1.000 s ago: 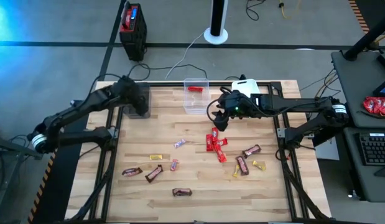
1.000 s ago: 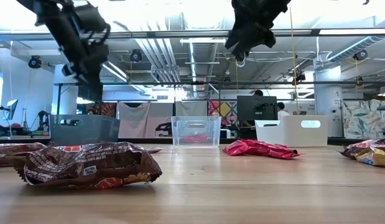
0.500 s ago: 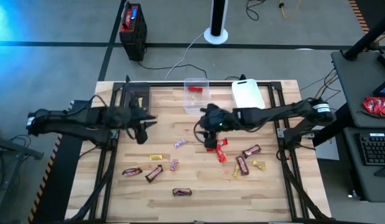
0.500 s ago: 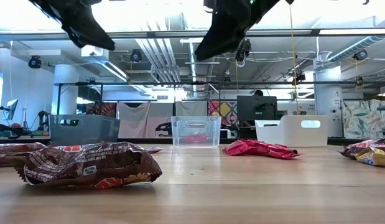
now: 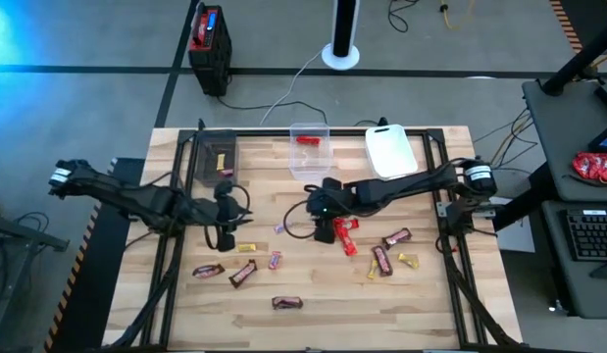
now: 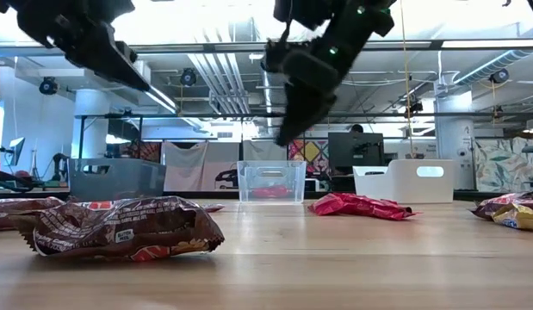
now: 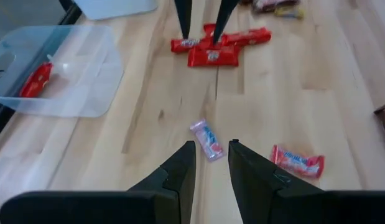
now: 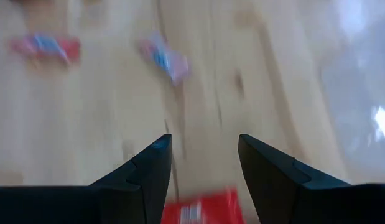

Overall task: Sort candy by brand, put in halloween buckets
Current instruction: Put the brown chocolate bar into the white bin

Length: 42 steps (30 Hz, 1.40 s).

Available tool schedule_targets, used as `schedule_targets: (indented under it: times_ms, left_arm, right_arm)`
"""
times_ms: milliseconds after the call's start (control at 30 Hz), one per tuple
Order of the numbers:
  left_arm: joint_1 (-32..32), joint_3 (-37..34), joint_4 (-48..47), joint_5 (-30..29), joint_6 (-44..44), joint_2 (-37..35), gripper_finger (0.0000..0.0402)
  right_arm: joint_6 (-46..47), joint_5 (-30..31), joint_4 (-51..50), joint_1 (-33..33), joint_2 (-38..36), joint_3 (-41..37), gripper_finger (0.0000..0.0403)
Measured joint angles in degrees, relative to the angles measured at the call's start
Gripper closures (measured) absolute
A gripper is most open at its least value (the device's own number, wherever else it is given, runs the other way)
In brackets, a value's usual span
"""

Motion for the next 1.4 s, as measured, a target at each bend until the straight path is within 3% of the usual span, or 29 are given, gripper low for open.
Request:
schedule_targets:
  times_ms: [167,333,600,833,1133,1233,1400]
  left_arm:
    - [0.02,-0.40,3.18,0.00,0.38,1.21,0.0322]
    - [0.02,-0.12,5.46,-0.84,2.27,1.67,0.0322]
    - [0.07,-0.14,6.40,-3.89,4.74,1.78,0.0322]
    - [0.09,-0.20,6.38,-4.02,6.26,1.95,0.0322]
    - [0.09,-0.23,6.40,-4.04,7.30,2.75,0.0322]
    - [0.09,-0.23,6.42,-4.04,7.30,2.77,0.0322]
    - [0.09,-0.23,6.47,-4.04,8.34,2.77,0.0322]
  right_arm:
    - [13.22,0.01,-12.29,0.10,-0.62,0.33,0.0222]
    - [40.77,-0.98,-16.41,-0.56,-0.97,0.31,0.0222]
    - [48.53,-4.29,-17.93,1.07,-1.00,0.92,0.0222]
    - [50.12,-5.12,-28.59,1.41,-1.03,1.05,0.0222]
    - [52.43,-12.87,-47.99,3.68,-1.75,1.05,0.0222]
    - [47.02,-12.94,-50.45,5.86,-2.93,0.10,0.0222]
    - [23.19,-11.92,-50.77,10.94,-5.13,-2.89,0.0222]
